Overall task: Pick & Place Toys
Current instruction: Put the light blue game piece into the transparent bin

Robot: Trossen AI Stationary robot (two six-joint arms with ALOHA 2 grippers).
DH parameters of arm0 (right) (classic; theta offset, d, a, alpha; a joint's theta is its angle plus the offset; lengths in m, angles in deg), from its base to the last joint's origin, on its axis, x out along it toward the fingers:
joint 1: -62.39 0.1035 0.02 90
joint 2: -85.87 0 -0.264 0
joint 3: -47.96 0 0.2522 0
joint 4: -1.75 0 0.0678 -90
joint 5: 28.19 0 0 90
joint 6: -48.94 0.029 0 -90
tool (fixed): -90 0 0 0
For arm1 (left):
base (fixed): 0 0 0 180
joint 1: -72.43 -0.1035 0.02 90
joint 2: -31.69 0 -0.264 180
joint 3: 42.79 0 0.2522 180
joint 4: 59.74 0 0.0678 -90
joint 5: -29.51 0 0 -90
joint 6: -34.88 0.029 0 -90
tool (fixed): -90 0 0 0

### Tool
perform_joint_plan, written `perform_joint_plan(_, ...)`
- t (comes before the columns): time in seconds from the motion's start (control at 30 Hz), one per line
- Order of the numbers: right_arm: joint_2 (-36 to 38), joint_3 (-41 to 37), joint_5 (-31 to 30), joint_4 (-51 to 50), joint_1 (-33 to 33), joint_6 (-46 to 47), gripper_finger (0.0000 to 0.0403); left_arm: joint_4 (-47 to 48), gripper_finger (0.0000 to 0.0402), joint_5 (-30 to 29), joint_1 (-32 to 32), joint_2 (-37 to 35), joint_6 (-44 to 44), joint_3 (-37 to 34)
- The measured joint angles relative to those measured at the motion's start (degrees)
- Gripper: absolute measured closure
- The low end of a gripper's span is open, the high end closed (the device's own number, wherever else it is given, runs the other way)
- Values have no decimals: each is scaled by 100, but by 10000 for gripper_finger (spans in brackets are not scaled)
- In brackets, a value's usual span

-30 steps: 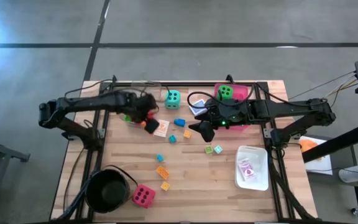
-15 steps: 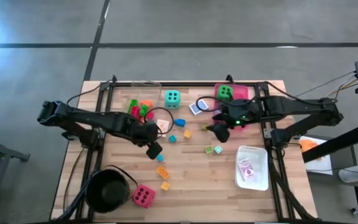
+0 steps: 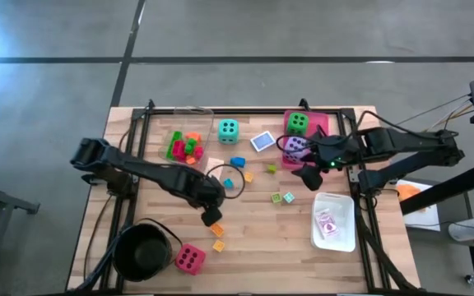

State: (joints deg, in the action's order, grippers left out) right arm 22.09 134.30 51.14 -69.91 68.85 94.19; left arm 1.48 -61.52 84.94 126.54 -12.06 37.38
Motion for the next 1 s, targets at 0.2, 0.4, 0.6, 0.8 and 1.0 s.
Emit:
perform_joint_plan(0.2, 211, -702, 59, 99, 6, 336, 104, -187, 80, 85, 13, 284, 159, 0)
perform_joint_plan(0.4, 452, -1357, 98, 804, 6, 604, 104, -209, 80, 55, 28, 599, 215, -2)
perform_joint_plan(0.6, 616, -1702, 282, 1590, 13, 624, 104, -150, 80, -191, 31, 813, 315, -7)
perform_joint_plan(0.8, 601, -1663, 322, 1708, 17, 587, 104, -191, 80, -326, 28, 990, 377, -20)
perform_joint_plan(1.0, 552, -1488, 321, 1710, 17, 427, 104, -316, 80, -293, 16, 1182, 521, -22)
